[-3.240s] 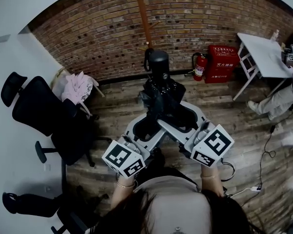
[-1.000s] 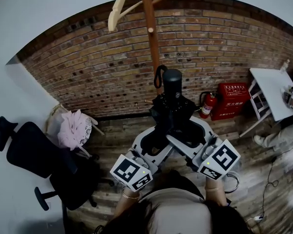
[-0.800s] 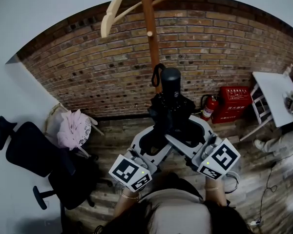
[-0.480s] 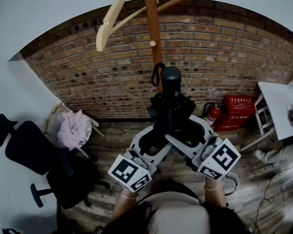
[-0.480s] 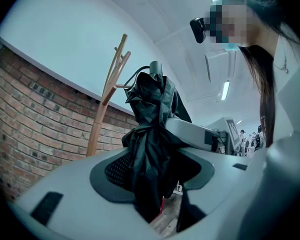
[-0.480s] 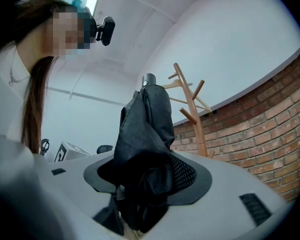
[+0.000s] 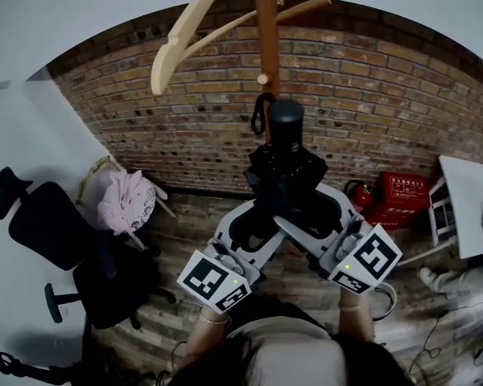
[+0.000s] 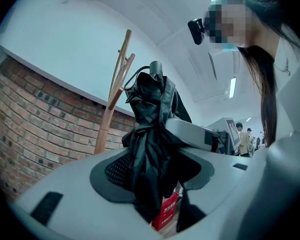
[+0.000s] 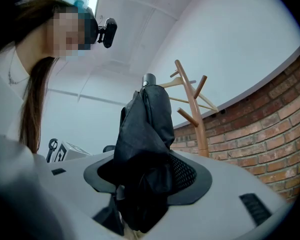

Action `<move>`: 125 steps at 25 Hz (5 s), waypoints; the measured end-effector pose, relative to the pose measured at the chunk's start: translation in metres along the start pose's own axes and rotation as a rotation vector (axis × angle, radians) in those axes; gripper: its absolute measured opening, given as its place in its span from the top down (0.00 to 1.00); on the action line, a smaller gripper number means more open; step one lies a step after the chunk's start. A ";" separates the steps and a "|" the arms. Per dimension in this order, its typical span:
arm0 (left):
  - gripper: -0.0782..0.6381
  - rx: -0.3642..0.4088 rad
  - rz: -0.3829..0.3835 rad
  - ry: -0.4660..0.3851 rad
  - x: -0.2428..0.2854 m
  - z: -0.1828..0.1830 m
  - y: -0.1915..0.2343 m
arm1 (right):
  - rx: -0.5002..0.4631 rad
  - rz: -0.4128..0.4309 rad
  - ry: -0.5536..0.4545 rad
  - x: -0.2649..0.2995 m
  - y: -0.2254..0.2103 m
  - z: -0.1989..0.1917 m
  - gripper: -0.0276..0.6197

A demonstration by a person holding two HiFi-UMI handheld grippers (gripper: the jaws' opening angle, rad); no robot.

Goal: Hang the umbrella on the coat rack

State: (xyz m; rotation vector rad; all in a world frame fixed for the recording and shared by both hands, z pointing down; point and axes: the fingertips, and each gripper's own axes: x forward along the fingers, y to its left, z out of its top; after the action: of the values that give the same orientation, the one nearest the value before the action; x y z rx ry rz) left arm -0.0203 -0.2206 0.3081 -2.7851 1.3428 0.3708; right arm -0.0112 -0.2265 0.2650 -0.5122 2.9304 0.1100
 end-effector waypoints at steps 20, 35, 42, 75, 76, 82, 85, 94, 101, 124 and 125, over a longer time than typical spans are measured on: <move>0.57 0.033 -0.073 -0.017 0.039 0.021 0.046 | -0.048 -0.052 -0.037 0.036 -0.046 0.018 0.54; 0.57 0.024 -0.164 0.029 0.057 0.013 0.054 | -0.022 -0.147 -0.054 0.035 -0.068 0.011 0.54; 0.57 0.005 -0.197 0.064 0.062 0.000 0.050 | 0.006 -0.190 -0.054 0.026 -0.075 0.001 0.54; 0.57 -0.216 -0.168 0.249 0.069 -0.110 0.073 | 0.233 -0.267 0.088 0.017 -0.113 -0.109 0.54; 0.57 -0.223 -0.167 0.255 0.068 -0.114 0.073 | 0.239 -0.269 0.094 0.016 -0.113 -0.112 0.54; 0.57 -0.251 -0.169 0.281 0.065 -0.131 0.073 | 0.260 -0.283 0.125 0.012 -0.113 -0.129 0.54; 0.57 -0.266 -0.171 0.283 0.063 -0.138 0.074 | 0.260 -0.287 0.142 0.012 -0.113 -0.137 0.54; 0.57 -0.272 -0.177 0.298 0.060 -0.156 0.080 | 0.240 -0.296 0.172 0.014 -0.114 -0.156 0.54; 0.57 -0.251 -0.168 0.316 0.053 -0.168 0.085 | 0.200 -0.281 0.184 0.018 -0.109 -0.170 0.54; 0.52 -0.145 -0.122 0.382 0.048 -0.180 0.108 | 0.107 -0.309 0.195 0.035 -0.110 -0.184 0.53; 0.51 -0.142 -0.117 0.382 0.047 -0.180 0.109 | 0.105 -0.312 0.198 0.035 -0.109 -0.184 0.53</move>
State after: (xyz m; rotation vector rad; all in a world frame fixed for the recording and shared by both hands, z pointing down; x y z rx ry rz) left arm -0.0400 -0.3478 0.4807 -3.1536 1.2426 -0.0810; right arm -0.0337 -0.3590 0.4356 -1.0047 2.9752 -0.1410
